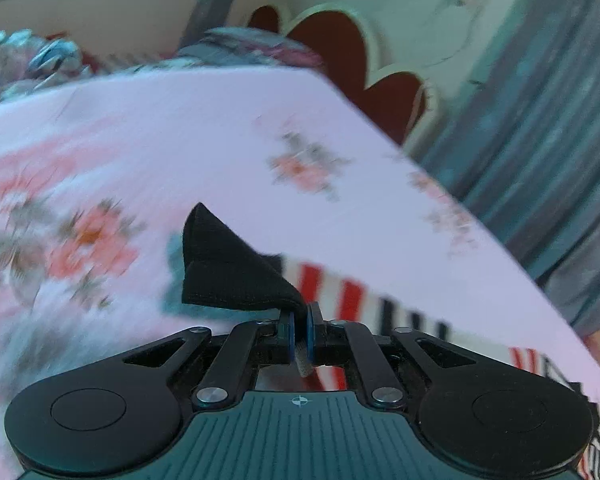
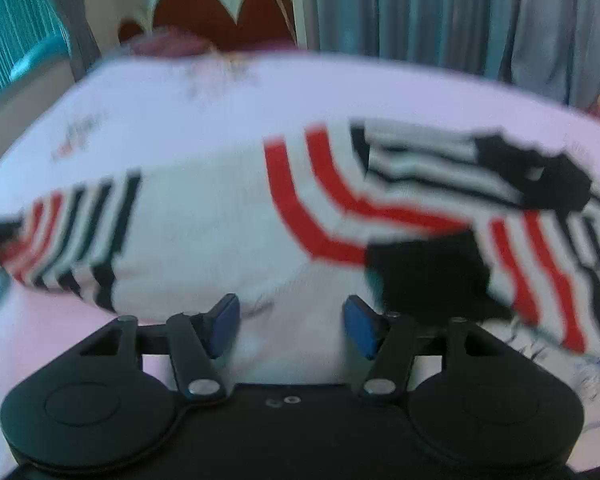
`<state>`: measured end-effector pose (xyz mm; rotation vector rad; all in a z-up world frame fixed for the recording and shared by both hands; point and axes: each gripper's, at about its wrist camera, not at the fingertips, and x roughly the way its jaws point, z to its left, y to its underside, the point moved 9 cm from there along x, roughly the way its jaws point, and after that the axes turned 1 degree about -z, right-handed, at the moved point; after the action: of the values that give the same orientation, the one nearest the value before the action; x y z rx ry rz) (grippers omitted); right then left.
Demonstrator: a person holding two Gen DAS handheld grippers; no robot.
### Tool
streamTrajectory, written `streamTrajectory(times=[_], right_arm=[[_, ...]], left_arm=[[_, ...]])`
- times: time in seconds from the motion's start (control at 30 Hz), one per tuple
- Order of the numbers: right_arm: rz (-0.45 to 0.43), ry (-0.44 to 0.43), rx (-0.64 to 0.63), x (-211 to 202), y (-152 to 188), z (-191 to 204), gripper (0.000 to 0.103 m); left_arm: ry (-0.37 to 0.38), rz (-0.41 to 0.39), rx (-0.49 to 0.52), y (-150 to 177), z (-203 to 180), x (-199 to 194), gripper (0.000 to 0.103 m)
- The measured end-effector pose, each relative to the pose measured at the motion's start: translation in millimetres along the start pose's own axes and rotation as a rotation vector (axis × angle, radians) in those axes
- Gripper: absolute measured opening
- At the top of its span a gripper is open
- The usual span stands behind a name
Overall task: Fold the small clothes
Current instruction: 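Grasp the other black cuff with the left tool and fold it across the body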
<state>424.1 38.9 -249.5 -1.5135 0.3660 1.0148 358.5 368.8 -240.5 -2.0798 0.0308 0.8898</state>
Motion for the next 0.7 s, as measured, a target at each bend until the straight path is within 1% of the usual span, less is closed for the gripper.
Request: streamTrajectory(times=[0.03,0.1,0.17,0.23,0.27,0.3,0.33,0.43,0.5,0.53,0.57,0.63,0.7], right_arm=[[-0.009,-0.001,-0.003,0.7,0.5,0.0,0.058],[-0.011,-0.003,-0.015,-1.2,-0.2,1.2,0.058],[-0.028,-0.034,0.022,-8.9,-3.6,-2.0,0.056],[-0.053,-0.042,0.056,-20.2,-7.8,-8.9,0.057],[-0.067,-0.042,0.066,-25.5,-10.0,-12.8,0.057],[-0.082,-0.039,0.077,-31.9,-12.1,-19.5,0.057],[-0.094,-0.034,0.089,-37.6,-13.3,-26.2,0.057],[-0.133,-0.020,0.136,-57.1,-16.0,-52.3,0.059],[-0.159,-0.009,0.177,-71.1,-14.8,-75.5,0.059],[-0.169,0.001,0.195,-76.8,-13.4,-86.5,0.059],[-0.177,0.018,0.215,-82.9,-11.1,-100.0,0.060],[-0.183,0.051,0.239,-89.9,-6.0,-122.2,0.060],[-0.178,0.072,0.267,-95.1,0.5,-142.4,0.061]], left_arm=[[0.021,-0.009,0.014,-3.7,-8.4,-3.4,0.004],[0.073,-0.029,0.071,-11.2,-36.7,-12.0,0.004],[0.122,-0.042,0.133,-13.4,-65.5,-19.0,0.004],[0.213,-0.032,0.208,-7.3,-107.8,-27.5,0.004],[0.242,-0.031,0.237,-3.3,-124.9,-30.6,0.004],[0.290,-0.018,0.277,6.3,-151.3,-33.6,0.004],[0.323,-0.006,0.299,14.1,-168.4,-35.9,0.004],[0.435,0.042,0.366,49.8,-227.8,-44.4,0.004],[0.503,0.086,0.425,84.6,-266.2,-48.4,0.004],[0.519,0.101,0.453,99.1,-277.9,-49.4,0.004],[0.537,0.135,0.496,122.9,-293.3,-47.2,0.004],[0.550,0.198,0.561,155.6,-307.9,-41.3,0.005],[0.529,0.251,0.668,195.0,-313.9,-35.4,0.005]])
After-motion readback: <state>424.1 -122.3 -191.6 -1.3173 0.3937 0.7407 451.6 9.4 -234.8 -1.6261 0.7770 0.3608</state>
